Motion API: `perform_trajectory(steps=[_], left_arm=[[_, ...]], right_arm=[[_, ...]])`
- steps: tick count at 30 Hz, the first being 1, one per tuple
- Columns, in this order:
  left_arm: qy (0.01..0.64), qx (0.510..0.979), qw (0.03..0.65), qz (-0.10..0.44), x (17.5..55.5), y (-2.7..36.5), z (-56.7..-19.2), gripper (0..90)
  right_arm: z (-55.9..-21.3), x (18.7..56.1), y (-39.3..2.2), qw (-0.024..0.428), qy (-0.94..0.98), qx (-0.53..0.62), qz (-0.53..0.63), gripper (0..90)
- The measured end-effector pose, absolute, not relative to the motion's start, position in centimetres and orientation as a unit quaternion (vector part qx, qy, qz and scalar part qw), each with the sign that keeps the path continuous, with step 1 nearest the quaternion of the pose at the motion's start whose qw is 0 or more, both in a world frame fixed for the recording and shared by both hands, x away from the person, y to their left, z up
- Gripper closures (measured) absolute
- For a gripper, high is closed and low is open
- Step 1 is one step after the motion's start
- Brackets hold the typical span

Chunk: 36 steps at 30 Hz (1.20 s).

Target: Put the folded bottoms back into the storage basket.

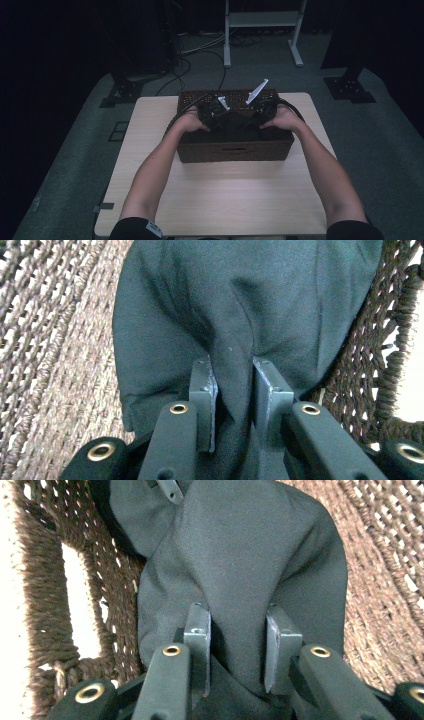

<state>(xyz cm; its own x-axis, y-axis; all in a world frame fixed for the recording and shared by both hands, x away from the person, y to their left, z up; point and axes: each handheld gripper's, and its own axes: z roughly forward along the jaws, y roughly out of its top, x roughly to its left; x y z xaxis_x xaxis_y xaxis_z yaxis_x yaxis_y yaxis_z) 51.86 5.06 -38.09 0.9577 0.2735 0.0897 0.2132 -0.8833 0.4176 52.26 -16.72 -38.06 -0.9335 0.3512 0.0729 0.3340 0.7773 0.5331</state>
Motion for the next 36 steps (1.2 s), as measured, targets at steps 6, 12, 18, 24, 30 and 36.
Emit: perform_trajectory(steps=[6, 12, 18, 24, 30, 36], left_arm=[[0.126, 0.969, 0.202, 0.068, 52.1, 4.9, -38.4, 72.8], [0.132, 0.969, 0.196, 0.07, 52.1, 4.9, -38.5, 70.4], [0.148, 0.964, 0.209, 0.076, 52.2, 5.0, -38.1, 64.2], [0.151, 0.962, 0.213, 0.081, 52.2, 5.0, -37.9, 60.4], [0.155, 0.959, 0.221, 0.081, 52.1, 5.3, -37.6, 57.0], [0.157, 0.959, 0.222, 0.085, 51.9, 5.5, -37.4, 54.2]], right_arm=[[-38.4, 52.4, -16.6, 0.015, 0.946, 0.185, 0.266, 67.0], [-38.4, 52.5, -16.7, 0.021, 0.945, 0.194, 0.262, 64.2], [-38.1, 52.5, -17.0, 0.031, 0.943, 0.199, 0.264, 62.9], [-38.1, 52.5, -17.1, 0.032, 0.943, 0.203, 0.262, 60.2], [-37.7, 52.3, -17.6, 0.031, 0.94, 0.215, 0.264, 57.3], [-37.1, 52.1, -18.0, 0.034, 0.936, 0.215, 0.276, 56.3]])
